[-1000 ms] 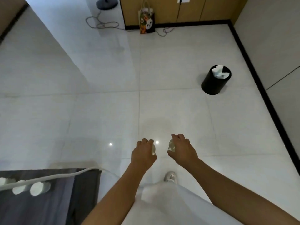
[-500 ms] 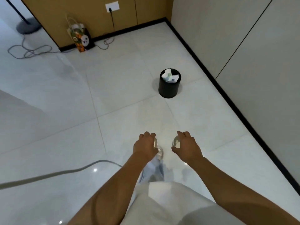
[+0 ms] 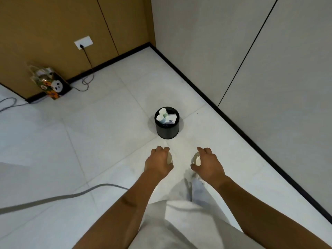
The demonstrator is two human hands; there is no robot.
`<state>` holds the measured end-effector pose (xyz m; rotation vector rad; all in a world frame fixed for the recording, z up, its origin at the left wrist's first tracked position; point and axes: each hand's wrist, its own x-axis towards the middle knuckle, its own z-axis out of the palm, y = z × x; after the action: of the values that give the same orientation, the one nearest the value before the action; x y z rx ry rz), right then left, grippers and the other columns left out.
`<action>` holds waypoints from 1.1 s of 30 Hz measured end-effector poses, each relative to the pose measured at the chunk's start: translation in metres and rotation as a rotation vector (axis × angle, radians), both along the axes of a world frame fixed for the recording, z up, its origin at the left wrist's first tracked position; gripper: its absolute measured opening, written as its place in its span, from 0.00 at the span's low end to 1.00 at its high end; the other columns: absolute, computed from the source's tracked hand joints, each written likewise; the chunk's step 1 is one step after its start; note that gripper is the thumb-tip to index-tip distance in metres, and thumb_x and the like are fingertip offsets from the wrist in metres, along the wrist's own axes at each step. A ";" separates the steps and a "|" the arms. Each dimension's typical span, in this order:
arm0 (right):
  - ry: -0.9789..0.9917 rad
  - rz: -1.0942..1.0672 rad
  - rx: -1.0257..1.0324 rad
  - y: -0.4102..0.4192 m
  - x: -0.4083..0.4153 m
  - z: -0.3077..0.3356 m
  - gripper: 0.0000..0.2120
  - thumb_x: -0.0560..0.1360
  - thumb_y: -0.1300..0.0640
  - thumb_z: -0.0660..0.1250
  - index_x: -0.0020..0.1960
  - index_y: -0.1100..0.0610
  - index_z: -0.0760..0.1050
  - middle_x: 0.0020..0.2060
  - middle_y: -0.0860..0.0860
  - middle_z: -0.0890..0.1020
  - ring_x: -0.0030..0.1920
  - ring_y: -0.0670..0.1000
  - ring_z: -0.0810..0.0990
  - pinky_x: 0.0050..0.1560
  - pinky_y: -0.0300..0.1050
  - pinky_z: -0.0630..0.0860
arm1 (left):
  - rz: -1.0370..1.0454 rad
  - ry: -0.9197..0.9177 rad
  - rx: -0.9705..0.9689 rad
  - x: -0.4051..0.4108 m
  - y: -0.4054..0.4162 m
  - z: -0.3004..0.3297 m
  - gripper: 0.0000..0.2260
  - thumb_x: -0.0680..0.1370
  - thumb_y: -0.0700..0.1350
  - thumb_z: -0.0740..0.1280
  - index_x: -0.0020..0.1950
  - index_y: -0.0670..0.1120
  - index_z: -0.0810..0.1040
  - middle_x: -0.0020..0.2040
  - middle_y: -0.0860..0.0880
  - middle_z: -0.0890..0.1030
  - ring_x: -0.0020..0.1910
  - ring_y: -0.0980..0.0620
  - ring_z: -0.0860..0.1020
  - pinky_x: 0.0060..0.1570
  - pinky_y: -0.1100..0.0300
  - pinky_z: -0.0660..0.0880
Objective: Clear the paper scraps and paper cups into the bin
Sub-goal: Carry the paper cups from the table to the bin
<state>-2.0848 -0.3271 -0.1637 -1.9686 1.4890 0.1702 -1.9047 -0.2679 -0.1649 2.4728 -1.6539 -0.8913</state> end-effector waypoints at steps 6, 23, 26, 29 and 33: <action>0.018 0.085 -0.007 -0.140 0.007 -0.009 0.33 0.76 0.49 0.67 0.76 0.55 0.57 0.68 0.54 0.66 0.64 0.56 0.69 0.61 0.48 0.73 | 0.094 0.022 0.013 0.006 -0.113 -0.019 0.23 0.74 0.50 0.66 0.68 0.49 0.67 0.62 0.48 0.70 0.62 0.47 0.68 0.51 0.53 0.74; 0.062 0.458 0.080 -0.384 0.145 -0.042 0.33 0.74 0.51 0.68 0.75 0.55 0.59 0.67 0.54 0.66 0.64 0.56 0.69 0.57 0.46 0.73 | 0.660 0.155 0.050 0.090 -0.281 -0.057 0.26 0.74 0.52 0.68 0.69 0.48 0.66 0.64 0.47 0.71 0.63 0.46 0.69 0.54 0.50 0.73; 0.075 0.511 0.049 -0.403 0.179 -0.055 0.33 0.74 0.51 0.69 0.74 0.56 0.60 0.66 0.55 0.67 0.62 0.57 0.70 0.57 0.46 0.72 | 0.709 0.180 0.070 0.122 -0.300 -0.068 0.26 0.74 0.51 0.67 0.70 0.49 0.65 0.65 0.47 0.70 0.64 0.46 0.68 0.54 0.51 0.73; 0.117 0.560 0.058 -0.421 0.216 -0.067 0.33 0.74 0.51 0.69 0.74 0.56 0.60 0.67 0.56 0.67 0.62 0.58 0.71 0.58 0.48 0.72 | 0.759 0.200 0.082 0.155 -0.312 -0.079 0.26 0.75 0.51 0.66 0.71 0.50 0.64 0.66 0.48 0.69 0.64 0.47 0.67 0.55 0.52 0.72; 0.105 0.564 0.099 -0.442 0.262 -0.086 0.33 0.73 0.52 0.70 0.73 0.55 0.61 0.67 0.54 0.67 0.62 0.58 0.70 0.56 0.48 0.72 | 0.799 0.201 0.109 0.191 -0.324 -0.096 0.26 0.75 0.51 0.66 0.71 0.50 0.63 0.66 0.48 0.68 0.65 0.47 0.66 0.54 0.52 0.72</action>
<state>-1.8233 -0.7691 -0.2494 -2.2762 0.9266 0.5837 -1.7138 -0.5920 -0.2611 2.6264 -0.4670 -1.0455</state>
